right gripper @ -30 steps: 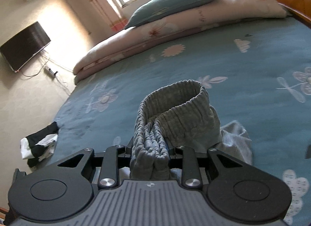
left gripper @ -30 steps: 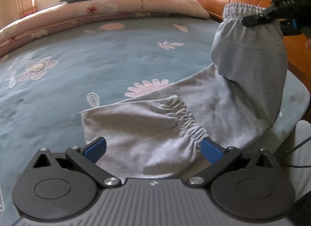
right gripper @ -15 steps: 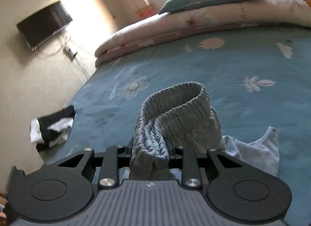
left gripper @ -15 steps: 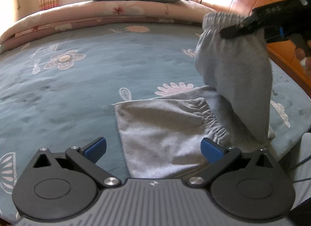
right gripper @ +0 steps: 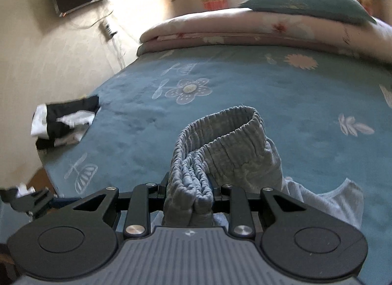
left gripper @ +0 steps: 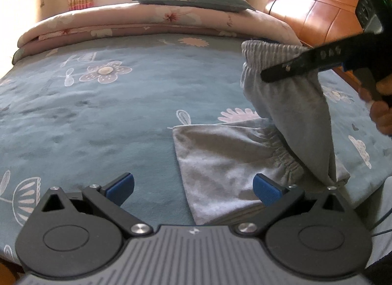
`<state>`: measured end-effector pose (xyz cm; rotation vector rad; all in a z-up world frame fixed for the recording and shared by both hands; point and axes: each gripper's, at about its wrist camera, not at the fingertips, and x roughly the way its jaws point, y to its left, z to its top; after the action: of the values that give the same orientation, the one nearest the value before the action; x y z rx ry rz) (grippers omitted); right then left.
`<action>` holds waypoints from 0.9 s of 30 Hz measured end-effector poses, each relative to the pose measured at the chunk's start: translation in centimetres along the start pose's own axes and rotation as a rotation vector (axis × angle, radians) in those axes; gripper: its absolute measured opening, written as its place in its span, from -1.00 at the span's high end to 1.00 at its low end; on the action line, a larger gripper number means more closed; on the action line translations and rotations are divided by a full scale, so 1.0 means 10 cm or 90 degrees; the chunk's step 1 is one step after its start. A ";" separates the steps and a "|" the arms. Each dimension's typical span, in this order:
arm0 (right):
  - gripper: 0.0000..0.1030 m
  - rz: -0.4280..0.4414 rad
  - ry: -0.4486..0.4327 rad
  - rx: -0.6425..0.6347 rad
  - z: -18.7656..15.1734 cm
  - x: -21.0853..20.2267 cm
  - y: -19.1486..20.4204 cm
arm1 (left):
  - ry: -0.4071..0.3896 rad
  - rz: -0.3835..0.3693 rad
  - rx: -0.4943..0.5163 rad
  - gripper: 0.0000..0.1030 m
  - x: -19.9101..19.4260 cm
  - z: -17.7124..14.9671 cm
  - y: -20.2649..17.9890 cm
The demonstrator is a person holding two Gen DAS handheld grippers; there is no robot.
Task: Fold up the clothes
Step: 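Lift the waistband with the right gripper and fold it over the cuffs, then open the right gripper to release the waistband onto the bundle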
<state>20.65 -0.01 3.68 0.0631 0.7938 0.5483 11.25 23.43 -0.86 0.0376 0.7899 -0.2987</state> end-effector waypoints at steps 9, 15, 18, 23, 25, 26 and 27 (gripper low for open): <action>0.40 -0.060 0.058 -0.168 -0.32 0.61 0.53 | 0.019 0.011 -0.032 -0.99 0.02 -0.18 0.12; 0.40 -0.102 0.081 -0.257 -0.59 0.96 0.78 | 0.030 0.020 -0.050 -0.99 0.02 -0.28 0.22; 0.35 -0.115 0.090 -0.278 -0.70 1.08 0.83 | 0.036 0.020 -0.060 -0.99 0.05 -0.33 0.26; -0.13 -0.074 0.096 -0.280 -0.82 1.16 0.90 | 0.049 0.017 -0.065 -0.99 0.12 -0.37 0.28; -0.16 -0.041 0.086 -0.269 -0.82 1.07 0.89 | 0.052 0.015 -0.065 -0.99 0.14 -0.38 0.29; -0.16 -0.020 0.077 -0.257 -0.81 0.99 0.87 | 0.054 0.014 -0.065 -0.99 0.15 -0.39 0.29; -0.15 0.000 0.069 -0.245 -0.79 0.91 0.85 | 0.055 0.013 -0.065 -0.99 0.16 -0.39 0.29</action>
<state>16.63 10.61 -5.76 -0.3231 0.7815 0.7006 10.43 26.37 -4.95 -0.0368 0.8890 -0.2379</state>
